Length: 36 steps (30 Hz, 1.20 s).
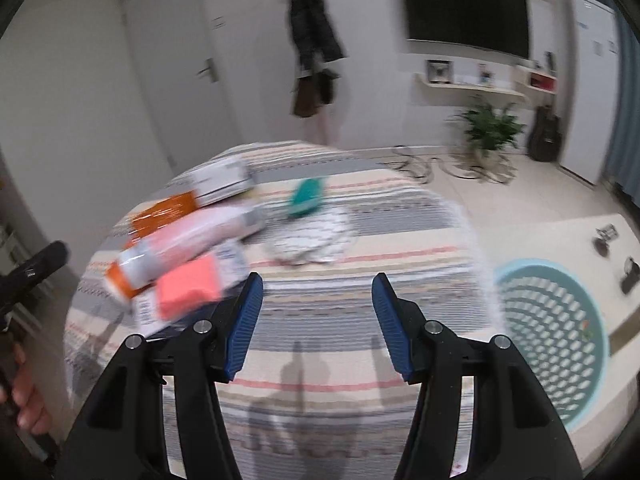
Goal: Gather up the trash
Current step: 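Grasp the orange cup with the left tool while the right tool grasps the pink packet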
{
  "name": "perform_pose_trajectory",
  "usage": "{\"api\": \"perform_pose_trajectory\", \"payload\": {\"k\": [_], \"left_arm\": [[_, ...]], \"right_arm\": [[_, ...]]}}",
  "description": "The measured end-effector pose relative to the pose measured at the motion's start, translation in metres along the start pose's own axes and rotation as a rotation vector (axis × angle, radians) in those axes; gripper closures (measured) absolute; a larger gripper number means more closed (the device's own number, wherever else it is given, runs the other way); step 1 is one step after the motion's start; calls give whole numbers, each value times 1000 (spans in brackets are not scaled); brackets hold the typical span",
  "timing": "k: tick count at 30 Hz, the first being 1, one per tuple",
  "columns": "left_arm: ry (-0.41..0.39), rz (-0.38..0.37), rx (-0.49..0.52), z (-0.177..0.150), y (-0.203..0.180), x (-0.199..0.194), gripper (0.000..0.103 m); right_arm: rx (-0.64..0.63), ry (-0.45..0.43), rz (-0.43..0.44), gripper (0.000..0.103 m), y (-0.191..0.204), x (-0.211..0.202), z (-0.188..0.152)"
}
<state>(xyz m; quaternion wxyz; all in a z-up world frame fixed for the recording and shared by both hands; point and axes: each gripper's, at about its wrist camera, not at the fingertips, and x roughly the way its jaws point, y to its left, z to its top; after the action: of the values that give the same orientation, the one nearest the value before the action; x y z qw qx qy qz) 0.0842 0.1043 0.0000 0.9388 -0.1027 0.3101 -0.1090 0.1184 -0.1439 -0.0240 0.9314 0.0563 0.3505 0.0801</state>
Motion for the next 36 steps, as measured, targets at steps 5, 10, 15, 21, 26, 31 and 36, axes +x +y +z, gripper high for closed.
{"api": "perform_pose_trajectory", "payload": {"k": [5,10,15,21,26,31,36], "left_arm": [[82,73,-41,-1,48,21,37],[141,48,-66,6,64,49,37],[199,47,-17,10,51,81,37],[263,38,0,2,45,110,37],[267,15,-26,-5,51,115,40],[232,16,-71,-8,60,110,44],[182,25,-131,-12,79,91,44]], "right_arm": [[-82,33,56,44,55,20,-6],[-152,41,42,34,90,33,-11],[-208,63,-10,29,100,46,-16],[-201,98,-39,29,77,53,-16],[-137,109,-68,29,37,48,-16],[-45,122,-93,29,3,43,-11],[-51,90,6,29,15,33,-1]]}}
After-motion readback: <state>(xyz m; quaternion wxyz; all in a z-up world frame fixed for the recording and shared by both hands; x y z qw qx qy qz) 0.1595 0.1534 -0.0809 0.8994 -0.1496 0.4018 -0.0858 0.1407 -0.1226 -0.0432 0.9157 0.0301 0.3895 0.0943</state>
